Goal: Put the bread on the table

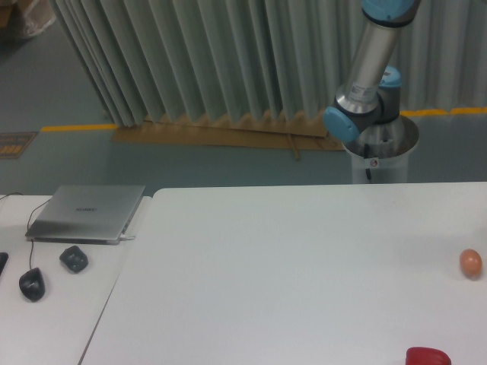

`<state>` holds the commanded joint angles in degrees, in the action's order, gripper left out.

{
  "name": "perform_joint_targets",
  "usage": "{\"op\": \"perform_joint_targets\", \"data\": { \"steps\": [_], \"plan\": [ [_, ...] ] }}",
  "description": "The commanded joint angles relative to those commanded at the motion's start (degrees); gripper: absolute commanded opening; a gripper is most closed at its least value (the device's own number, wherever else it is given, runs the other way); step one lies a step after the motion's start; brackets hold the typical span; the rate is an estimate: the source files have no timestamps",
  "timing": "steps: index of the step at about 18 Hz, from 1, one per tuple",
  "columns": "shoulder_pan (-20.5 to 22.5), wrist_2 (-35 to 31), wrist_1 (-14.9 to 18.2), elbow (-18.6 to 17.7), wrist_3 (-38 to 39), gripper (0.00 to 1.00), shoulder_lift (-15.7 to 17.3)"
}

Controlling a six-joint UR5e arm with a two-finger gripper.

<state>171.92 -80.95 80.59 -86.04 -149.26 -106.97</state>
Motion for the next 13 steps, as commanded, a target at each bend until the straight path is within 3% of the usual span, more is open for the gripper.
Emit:
{"op": "perform_joint_targets", "data": {
  "steps": [3, 13],
  "plan": [
    [-3.3, 0.2, 1.4, 0.0, 9.1, 0.55, 0.8],
    [-18.2, 0.5, 0.6, -0.2, 41.1, 0.55, 2.6]
  ]
}}
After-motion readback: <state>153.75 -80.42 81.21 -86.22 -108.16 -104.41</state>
